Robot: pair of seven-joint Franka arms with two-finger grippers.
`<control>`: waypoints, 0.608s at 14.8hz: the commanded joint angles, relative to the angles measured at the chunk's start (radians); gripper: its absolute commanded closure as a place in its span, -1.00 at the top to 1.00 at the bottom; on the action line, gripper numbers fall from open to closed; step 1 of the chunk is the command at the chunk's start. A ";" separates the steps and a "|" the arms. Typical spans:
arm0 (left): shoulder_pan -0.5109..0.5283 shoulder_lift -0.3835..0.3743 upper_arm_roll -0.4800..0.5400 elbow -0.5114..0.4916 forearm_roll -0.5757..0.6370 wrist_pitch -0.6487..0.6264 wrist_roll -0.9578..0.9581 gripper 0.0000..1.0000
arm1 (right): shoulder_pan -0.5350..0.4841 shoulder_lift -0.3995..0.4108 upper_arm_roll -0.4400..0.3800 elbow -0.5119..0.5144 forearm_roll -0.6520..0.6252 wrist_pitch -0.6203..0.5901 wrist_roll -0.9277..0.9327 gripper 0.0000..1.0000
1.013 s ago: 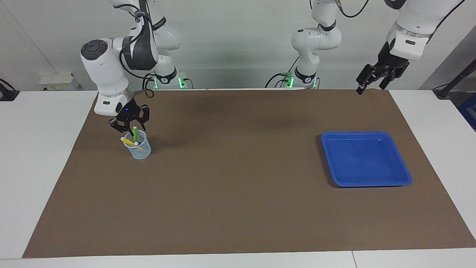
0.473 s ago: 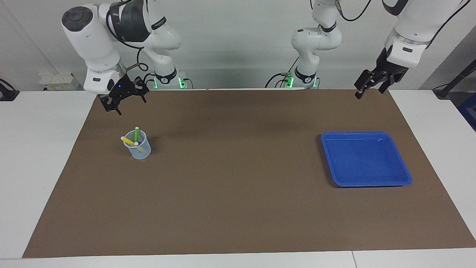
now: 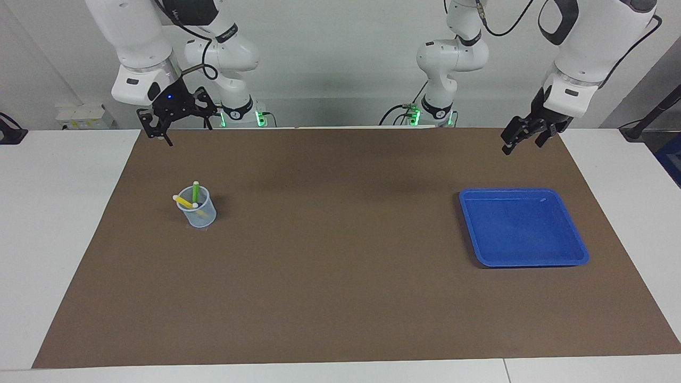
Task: Transfer and insert pens with both arms
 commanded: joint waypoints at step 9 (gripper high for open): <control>-0.004 -0.029 0.011 -0.014 0.019 0.034 0.047 1.00 | -0.002 0.016 -0.039 -0.093 -0.022 0.122 0.067 1.00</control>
